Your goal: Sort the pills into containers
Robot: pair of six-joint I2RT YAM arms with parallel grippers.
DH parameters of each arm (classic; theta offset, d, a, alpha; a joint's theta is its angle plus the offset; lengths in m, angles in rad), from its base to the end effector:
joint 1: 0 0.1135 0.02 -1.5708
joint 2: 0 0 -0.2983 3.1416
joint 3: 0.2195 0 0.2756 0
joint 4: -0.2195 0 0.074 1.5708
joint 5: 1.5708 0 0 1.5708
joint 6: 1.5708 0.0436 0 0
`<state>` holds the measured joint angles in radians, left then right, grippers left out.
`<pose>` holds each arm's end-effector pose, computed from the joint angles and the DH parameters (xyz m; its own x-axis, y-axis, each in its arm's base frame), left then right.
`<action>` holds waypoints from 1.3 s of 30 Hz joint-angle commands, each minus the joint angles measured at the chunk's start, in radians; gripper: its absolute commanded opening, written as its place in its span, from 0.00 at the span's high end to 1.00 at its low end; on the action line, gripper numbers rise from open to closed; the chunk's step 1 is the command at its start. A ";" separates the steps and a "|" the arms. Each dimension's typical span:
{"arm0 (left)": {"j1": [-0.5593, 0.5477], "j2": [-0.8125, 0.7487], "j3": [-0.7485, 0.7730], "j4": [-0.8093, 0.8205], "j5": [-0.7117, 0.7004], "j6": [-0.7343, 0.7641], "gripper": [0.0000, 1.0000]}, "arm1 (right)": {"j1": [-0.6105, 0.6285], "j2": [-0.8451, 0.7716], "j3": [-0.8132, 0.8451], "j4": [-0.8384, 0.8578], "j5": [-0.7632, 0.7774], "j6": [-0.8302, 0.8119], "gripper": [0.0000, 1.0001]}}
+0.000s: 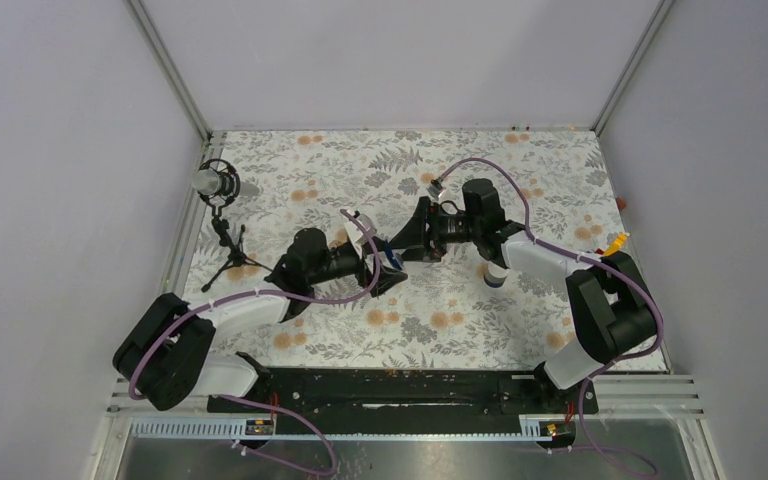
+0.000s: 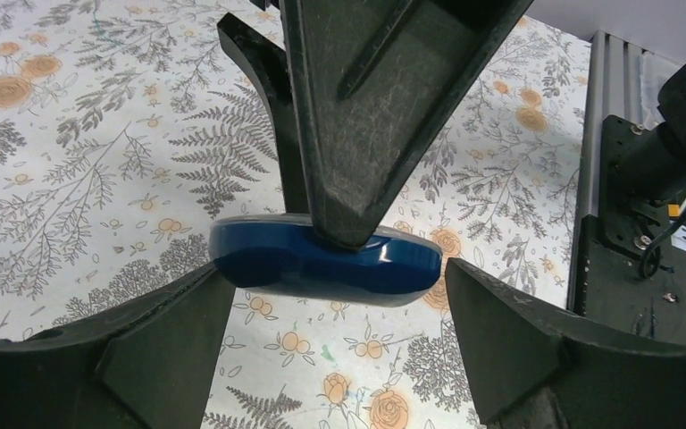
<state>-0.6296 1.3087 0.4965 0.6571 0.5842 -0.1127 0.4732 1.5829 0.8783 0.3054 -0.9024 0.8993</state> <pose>0.2124 -0.1845 0.2306 -0.2288 0.0506 -0.9721 0.9117 0.3613 -0.1958 0.3053 0.1947 0.2440 -0.9403 0.0637 -0.3344 -0.3053 0.2769 0.9111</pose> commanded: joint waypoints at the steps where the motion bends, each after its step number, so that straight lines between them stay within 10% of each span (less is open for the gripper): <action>1: -0.029 0.014 -0.009 0.147 -0.011 0.059 0.13 | -0.004 -0.014 0.004 0.027 -0.016 0.013 0.43; 16: -0.041 -0.075 0.002 -0.032 -0.132 0.222 0.08 | -0.004 0.005 0.052 -0.149 0.011 -0.077 0.47; 39: -0.068 0.052 -0.015 0.208 -0.125 0.105 0.01 | -0.004 0.019 0.025 -0.042 0.004 0.012 0.46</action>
<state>-0.6903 1.3659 0.4744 0.7643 0.4881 -0.0193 0.4709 1.5925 0.8845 0.2375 -0.8822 0.8989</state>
